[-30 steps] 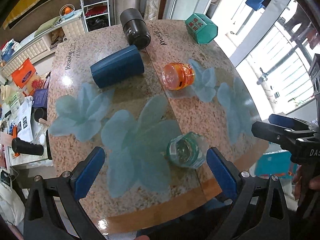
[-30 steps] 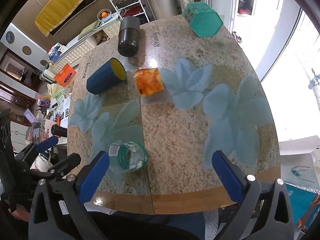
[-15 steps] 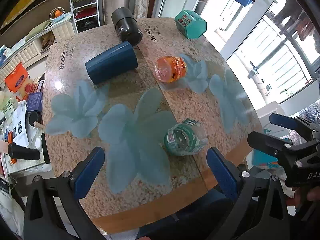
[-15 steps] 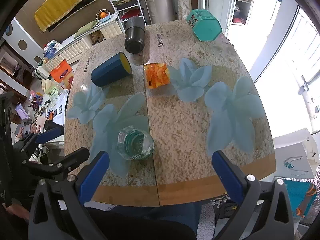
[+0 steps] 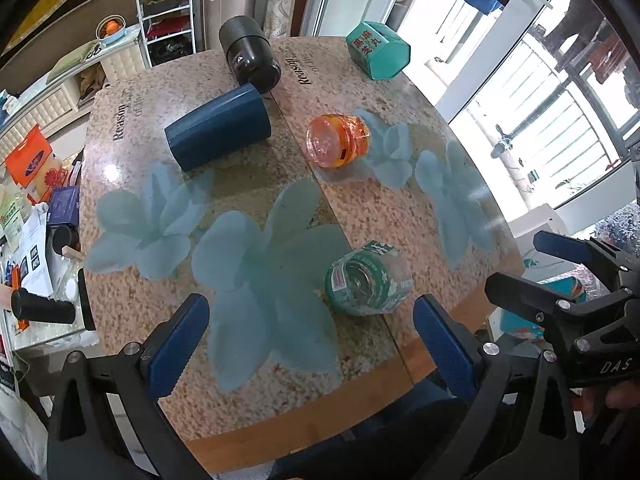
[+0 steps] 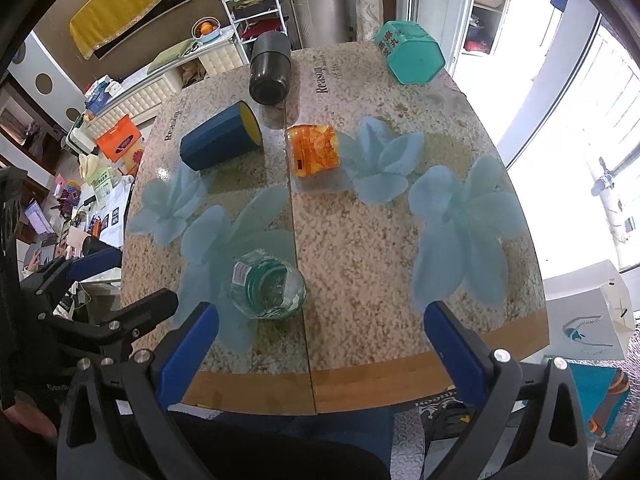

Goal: Flip cup upright

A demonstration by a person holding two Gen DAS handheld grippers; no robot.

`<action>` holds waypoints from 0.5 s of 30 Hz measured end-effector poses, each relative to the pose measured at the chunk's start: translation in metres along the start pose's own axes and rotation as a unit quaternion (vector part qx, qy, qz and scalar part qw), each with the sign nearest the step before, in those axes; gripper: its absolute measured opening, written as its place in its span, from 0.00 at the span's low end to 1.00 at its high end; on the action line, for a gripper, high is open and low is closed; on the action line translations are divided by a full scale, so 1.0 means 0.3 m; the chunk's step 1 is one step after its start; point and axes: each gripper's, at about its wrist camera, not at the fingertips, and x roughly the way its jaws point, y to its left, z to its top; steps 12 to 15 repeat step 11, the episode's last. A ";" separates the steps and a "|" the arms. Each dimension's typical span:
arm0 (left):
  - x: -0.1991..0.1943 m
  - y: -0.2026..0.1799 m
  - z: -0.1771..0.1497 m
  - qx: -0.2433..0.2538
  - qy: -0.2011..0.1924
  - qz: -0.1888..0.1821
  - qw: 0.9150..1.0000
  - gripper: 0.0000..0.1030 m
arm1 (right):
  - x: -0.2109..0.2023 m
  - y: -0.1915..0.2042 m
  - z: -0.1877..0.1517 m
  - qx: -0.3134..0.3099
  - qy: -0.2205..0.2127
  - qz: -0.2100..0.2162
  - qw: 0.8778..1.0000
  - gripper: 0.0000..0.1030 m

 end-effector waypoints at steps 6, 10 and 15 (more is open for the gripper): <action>0.011 -0.007 0.007 0.005 0.002 -0.003 1.000 1.00 | -0.001 -0.008 0.005 0.005 -0.003 0.000 1.000 1.00; 0.023 -0.008 0.011 0.005 0.008 0.001 1.000 1.00 | 0.005 -0.015 0.009 0.009 0.001 0.001 1.000 1.00; 0.022 -0.008 0.010 0.005 0.010 0.002 1.000 1.00 | 0.007 -0.016 0.010 0.009 0.002 0.001 1.000 1.00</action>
